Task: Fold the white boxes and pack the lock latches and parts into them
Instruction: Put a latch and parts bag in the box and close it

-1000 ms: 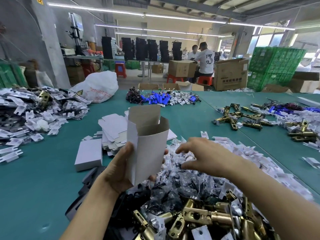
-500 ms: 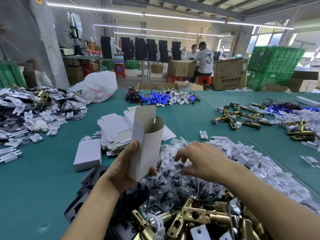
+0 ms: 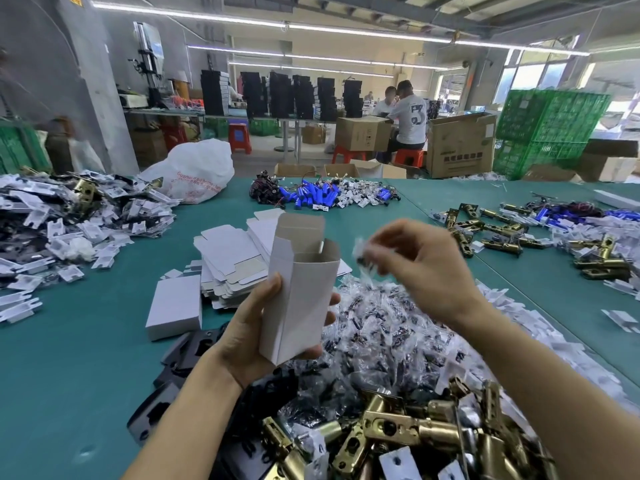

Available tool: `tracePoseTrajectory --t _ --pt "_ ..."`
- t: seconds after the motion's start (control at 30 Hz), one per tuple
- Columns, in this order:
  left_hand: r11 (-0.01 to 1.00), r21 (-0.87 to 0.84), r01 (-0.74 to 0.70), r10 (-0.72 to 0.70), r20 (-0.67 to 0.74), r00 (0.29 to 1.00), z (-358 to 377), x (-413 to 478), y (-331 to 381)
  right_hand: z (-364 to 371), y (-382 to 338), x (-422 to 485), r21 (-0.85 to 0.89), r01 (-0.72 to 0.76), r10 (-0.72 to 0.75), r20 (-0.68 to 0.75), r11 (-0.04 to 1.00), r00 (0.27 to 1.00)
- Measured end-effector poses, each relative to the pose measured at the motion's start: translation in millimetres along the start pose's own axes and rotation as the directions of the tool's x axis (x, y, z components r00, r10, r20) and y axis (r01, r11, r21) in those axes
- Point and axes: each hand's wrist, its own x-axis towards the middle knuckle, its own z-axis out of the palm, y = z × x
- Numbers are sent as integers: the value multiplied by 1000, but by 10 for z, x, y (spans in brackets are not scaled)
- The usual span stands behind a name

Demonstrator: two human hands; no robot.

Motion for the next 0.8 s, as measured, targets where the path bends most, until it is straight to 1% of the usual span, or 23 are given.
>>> tracePoseTrajectory --t 0.03,0.07,0.1,0.13,0.2,0.3,0.37,0.43,0.53,0.63,0.7,0.8 --pt "1000 6 4 -4 -2 1000 -1 0 -8 -41 -98 25 112 36 -27 -76 993 997" --pt "1000 9 9 -9 -1 1000 -3 0 -16 -64 -193 50 205 72 -48 -119 976 992" --pt "1000 11 11 -11 9 1000 -5 0 -23 -73 -283 72 267 101 -70 -123 958 990" --pt "1000 13 12 -12 25 1000 -6 -2 -32 -57 -361 88 293 115 -90 -99 949 991" --pt "1000 10 19 -20 54 998 -11 -2 -44 24 -470 101 261 107 -111 -1 959 994" --pt "1000 20 18 -20 102 995 -22 -9 -47 184 -511 85 143 84 -103 129 986 986" --pt "999 34 17 -20 103 994 -26 -10 -51 247 -510 73 124 69 -86 133 990 987" --pt "999 18 27 -28 86 996 -32 -2 -55 281 -519 70 139 64 -77 94 988 993" --pt "1000 20 16 -19 129 992 -34 0 -56 328 -515 89 124 81 -87 42 989 995" --pt "1000 27 8 -11 138 990 -22 -7 -52 378 -511 85 81 67 -74 78 994 994" --pt "1000 22 11 -13 118 993 -7 -9 -52 379 -506 72 29 68 -71 114 997 991" --pt "999 41 6 -9 76 997 21 -8 -52 335 -495 67 12 77 -78 171 997 982"
